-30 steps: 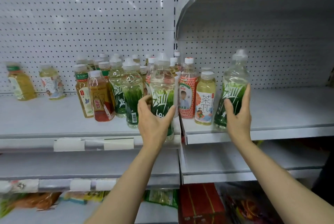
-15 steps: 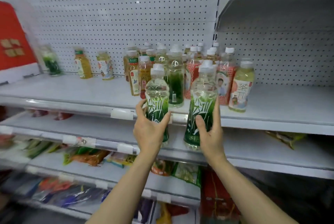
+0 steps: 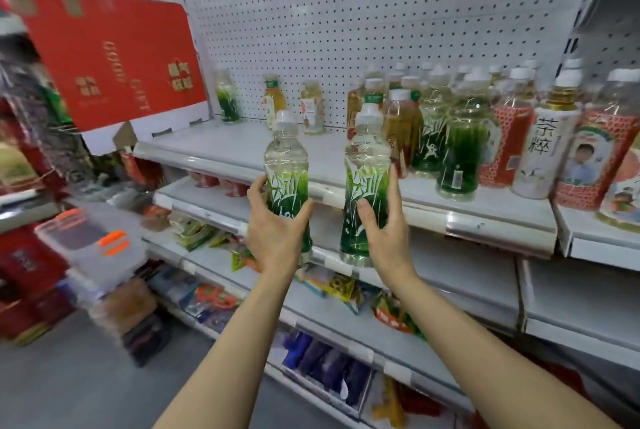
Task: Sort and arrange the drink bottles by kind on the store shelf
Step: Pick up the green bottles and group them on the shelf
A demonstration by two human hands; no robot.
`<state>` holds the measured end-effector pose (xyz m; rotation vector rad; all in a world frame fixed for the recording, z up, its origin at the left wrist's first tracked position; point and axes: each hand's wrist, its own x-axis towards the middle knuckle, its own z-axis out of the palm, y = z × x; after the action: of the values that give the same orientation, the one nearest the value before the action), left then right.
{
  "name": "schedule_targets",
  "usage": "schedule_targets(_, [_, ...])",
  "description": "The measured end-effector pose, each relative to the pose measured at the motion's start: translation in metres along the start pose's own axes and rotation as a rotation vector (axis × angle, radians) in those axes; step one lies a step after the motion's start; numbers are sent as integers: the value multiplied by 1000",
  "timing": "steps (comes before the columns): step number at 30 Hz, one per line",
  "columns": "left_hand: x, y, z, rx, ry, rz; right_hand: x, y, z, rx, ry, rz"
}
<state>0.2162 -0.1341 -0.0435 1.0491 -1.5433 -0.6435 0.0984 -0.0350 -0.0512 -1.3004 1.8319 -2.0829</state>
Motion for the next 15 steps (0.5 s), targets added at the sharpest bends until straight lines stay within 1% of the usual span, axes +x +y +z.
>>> schedule_targets(8, [52, -42, -27, 66, 125, -57, 32, 8, 79, 111, -131, -29])
schedule_targets(15, [120, -87, -62, 112, 149, -58, 51, 7, 172, 158, -126, -18])
